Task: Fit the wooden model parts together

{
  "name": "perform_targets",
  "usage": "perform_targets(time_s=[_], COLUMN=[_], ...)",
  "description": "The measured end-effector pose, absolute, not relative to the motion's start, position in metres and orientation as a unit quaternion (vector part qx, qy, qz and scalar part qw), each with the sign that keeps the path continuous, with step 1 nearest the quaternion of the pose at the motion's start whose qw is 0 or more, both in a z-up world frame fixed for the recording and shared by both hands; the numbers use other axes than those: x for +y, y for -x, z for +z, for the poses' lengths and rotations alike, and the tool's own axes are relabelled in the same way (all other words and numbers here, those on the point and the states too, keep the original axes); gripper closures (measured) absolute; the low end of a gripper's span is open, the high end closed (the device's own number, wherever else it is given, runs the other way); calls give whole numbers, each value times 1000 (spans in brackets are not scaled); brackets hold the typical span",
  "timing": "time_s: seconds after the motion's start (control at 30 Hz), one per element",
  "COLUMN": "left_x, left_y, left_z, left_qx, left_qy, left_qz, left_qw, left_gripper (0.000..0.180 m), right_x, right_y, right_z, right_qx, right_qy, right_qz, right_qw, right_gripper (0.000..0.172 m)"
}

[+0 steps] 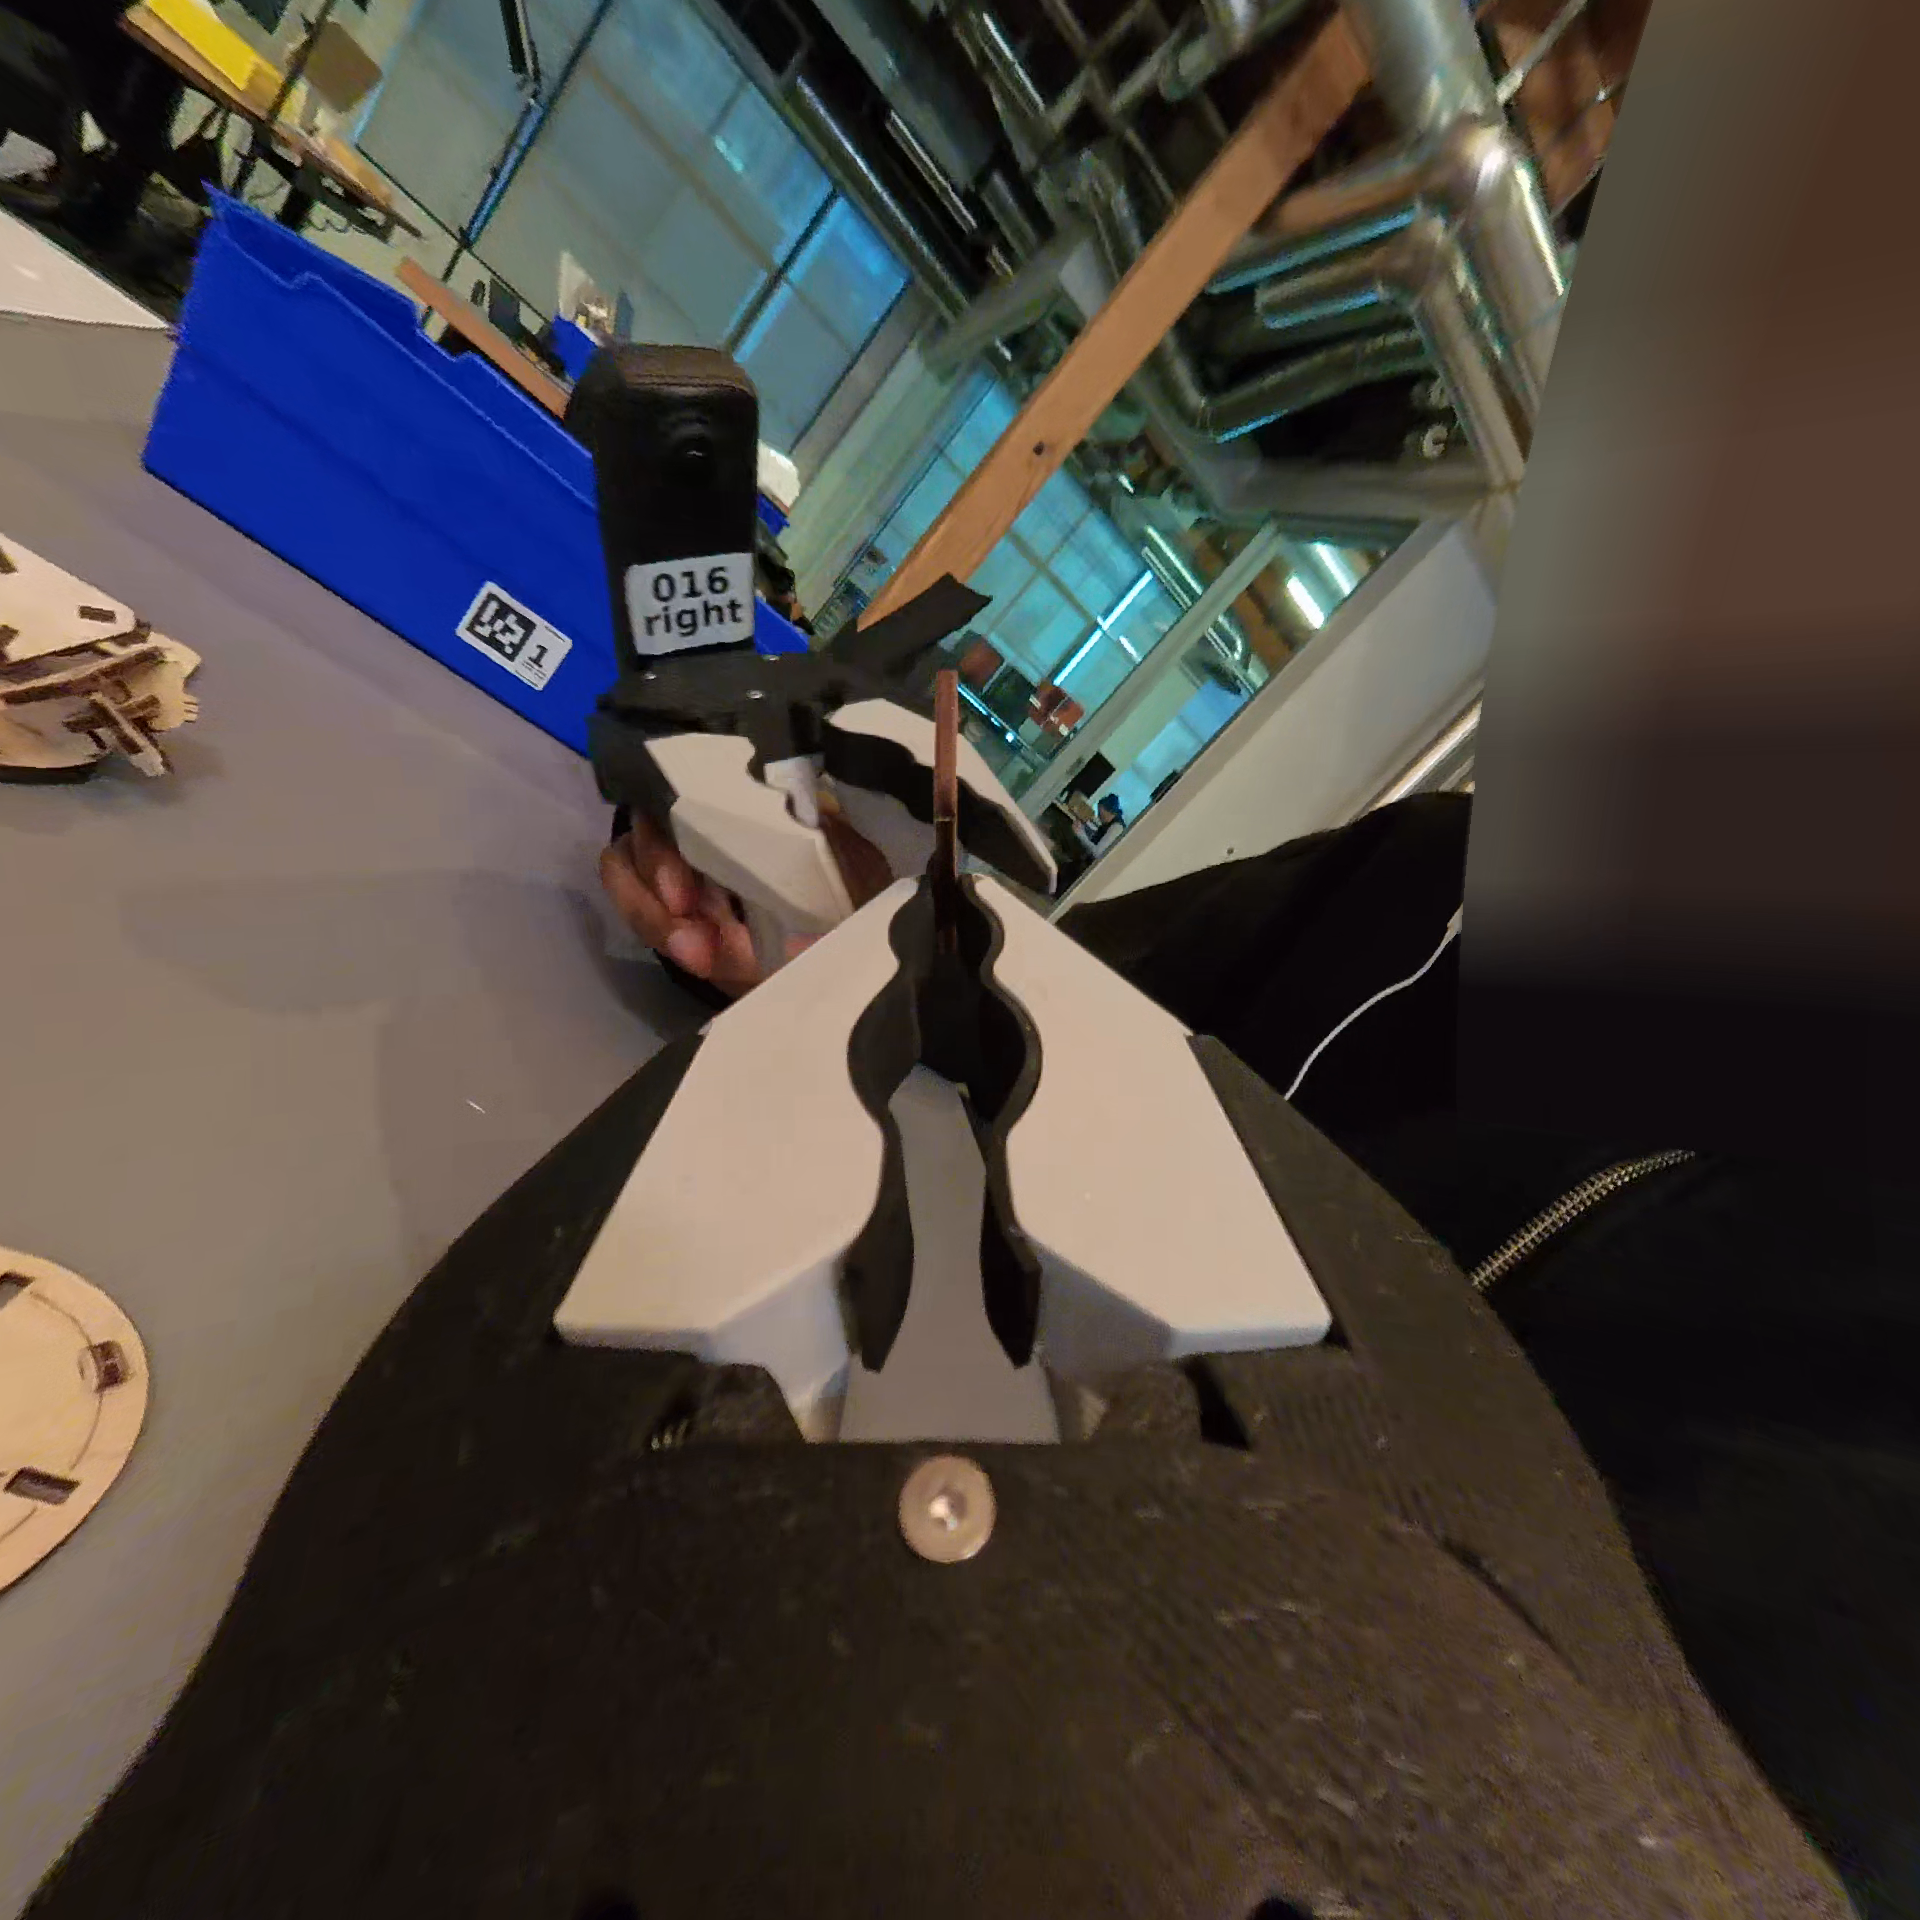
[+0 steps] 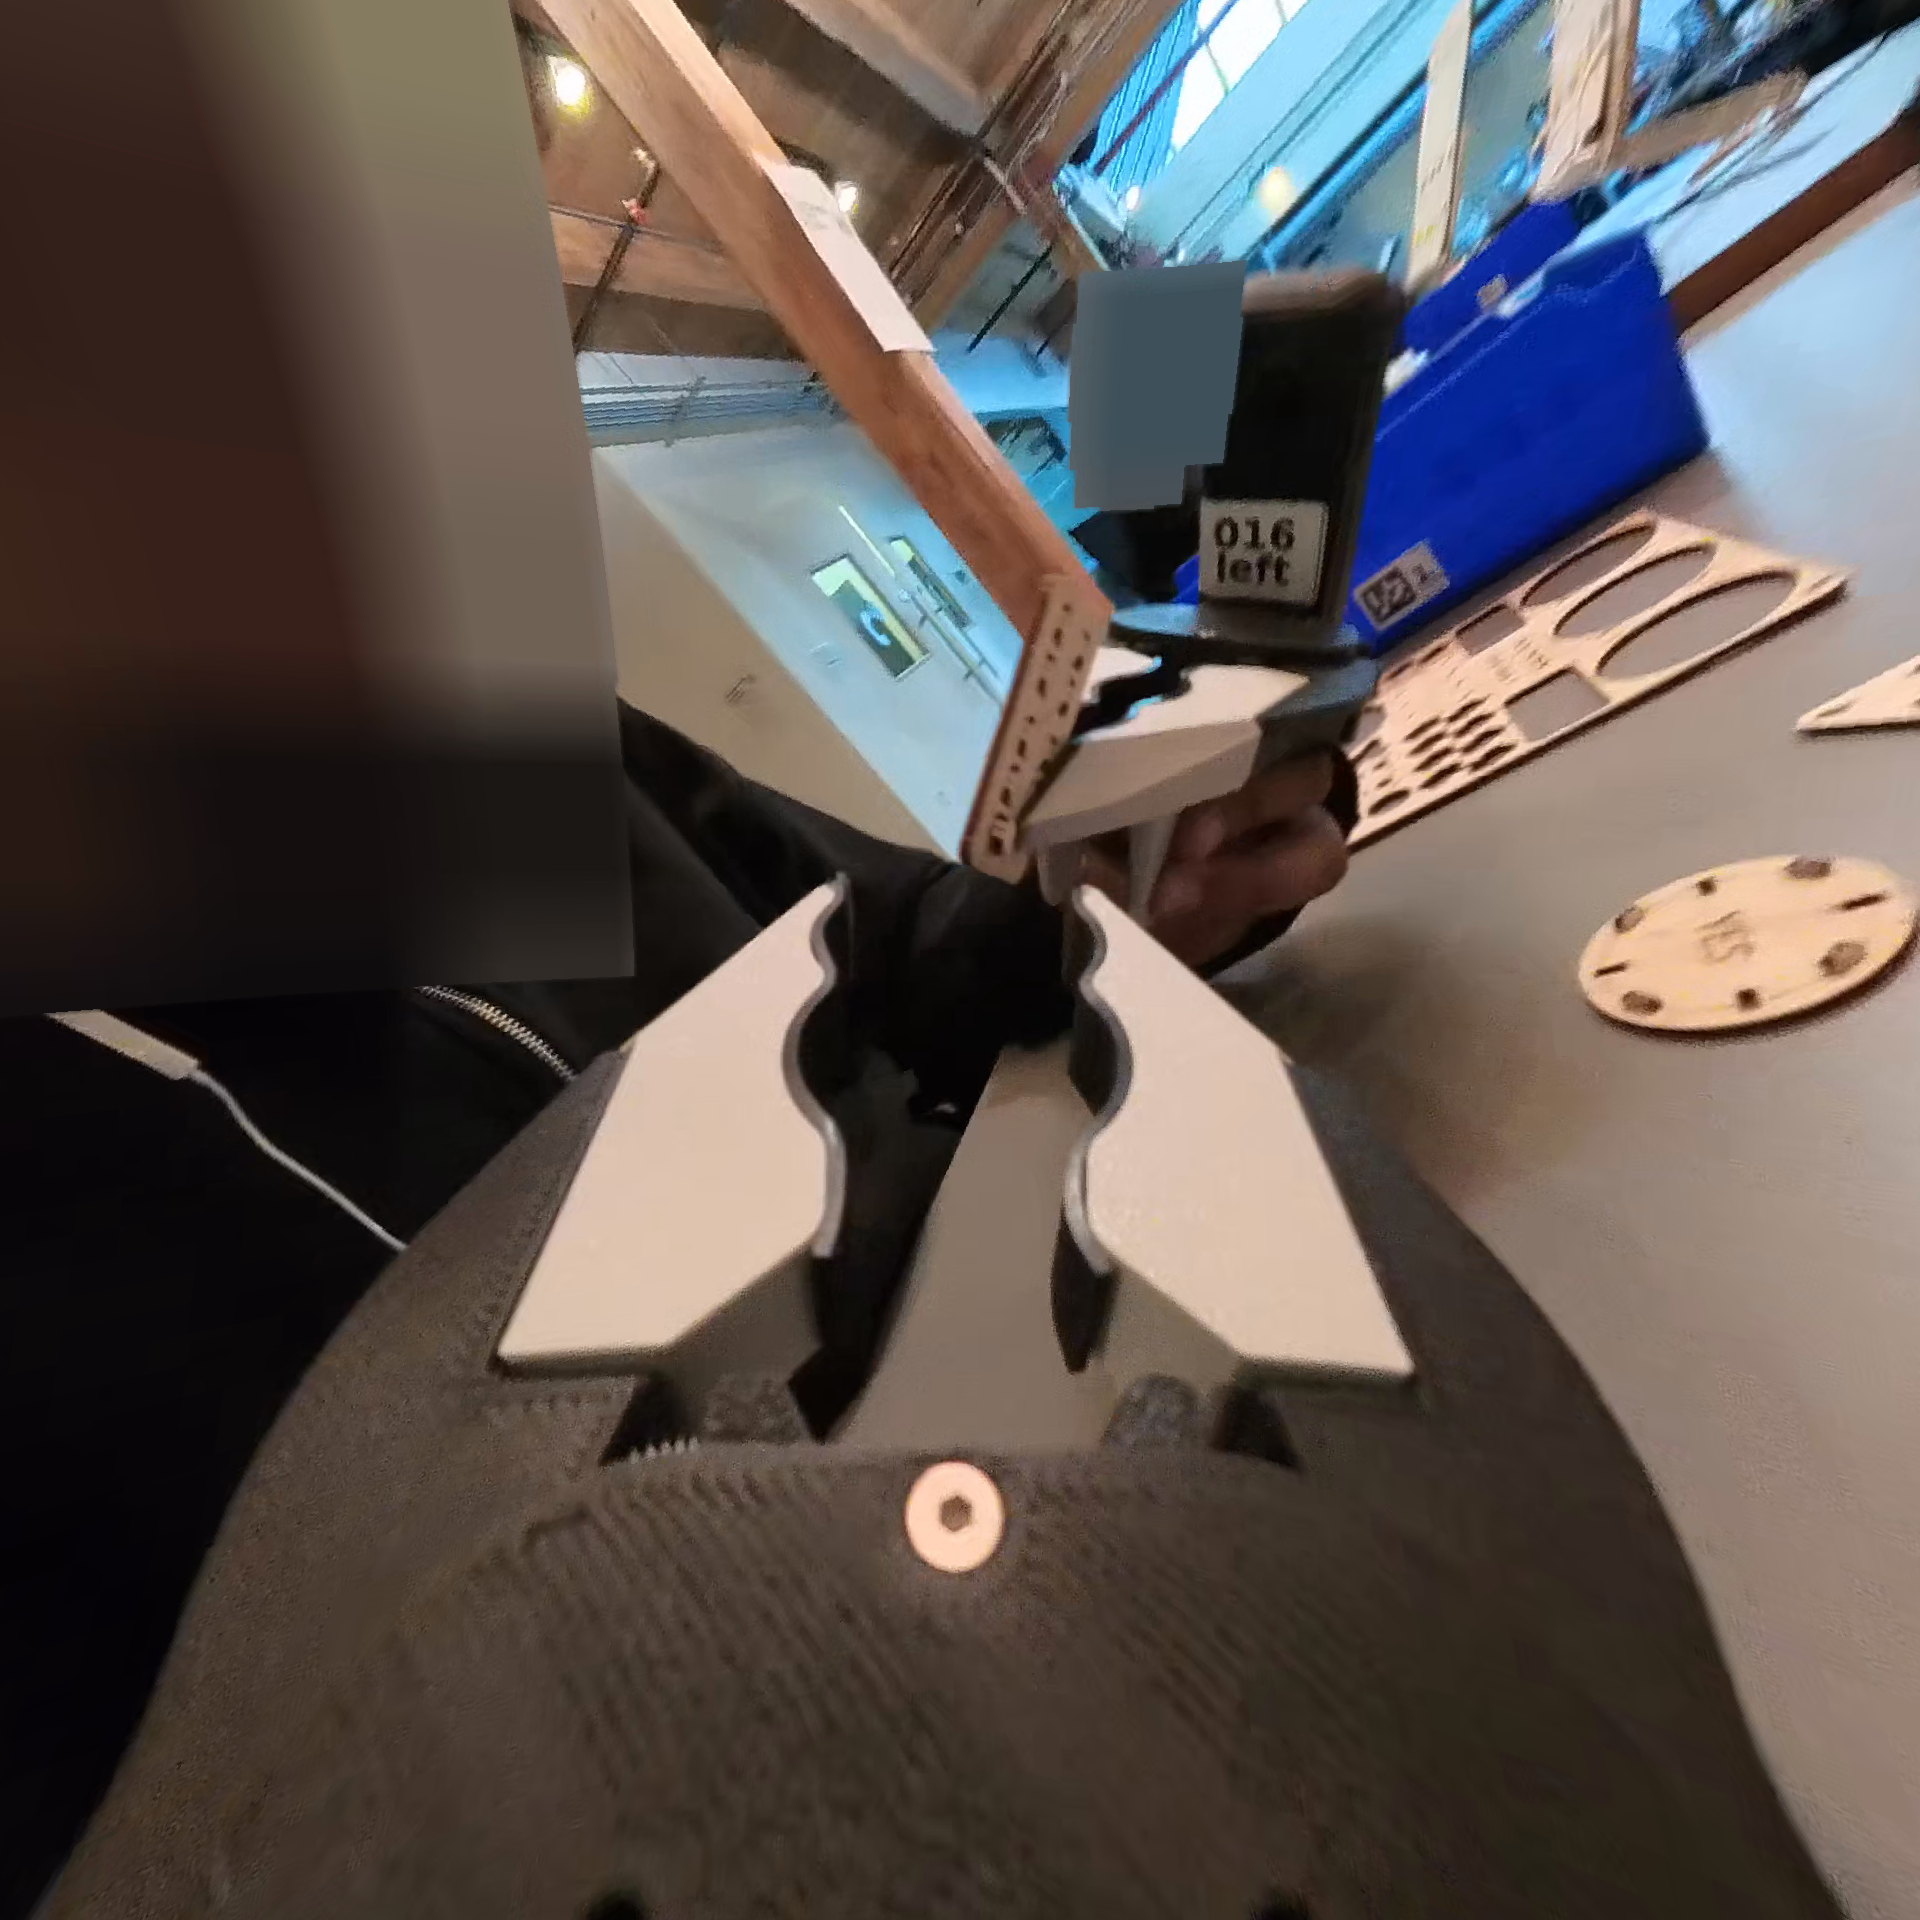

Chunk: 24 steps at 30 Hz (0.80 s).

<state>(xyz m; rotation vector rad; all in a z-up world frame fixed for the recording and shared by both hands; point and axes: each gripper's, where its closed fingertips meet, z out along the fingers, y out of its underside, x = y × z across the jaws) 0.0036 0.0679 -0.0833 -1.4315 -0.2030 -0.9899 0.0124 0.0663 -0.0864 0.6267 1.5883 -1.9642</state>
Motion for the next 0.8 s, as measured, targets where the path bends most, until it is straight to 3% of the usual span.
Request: perform_targets(time_s=[0.23, 0.8], left_x=[72, 70], left_y=[-7, 1], left_z=[-93, -97], left_qx=[-87, -98], left_qy=[648, 657], left_qz=[-425, -410], left_qw=[626, 624], left_gripper=[180, 180], right_x=[55, 82], right_y=[-19, -2], right_z=[-89, -71], right_qx=[602, 530], right_qy=[-223, -242], right_qz=[-719, -765], right_qw=[265, 274], right_gripper=[123, 136])
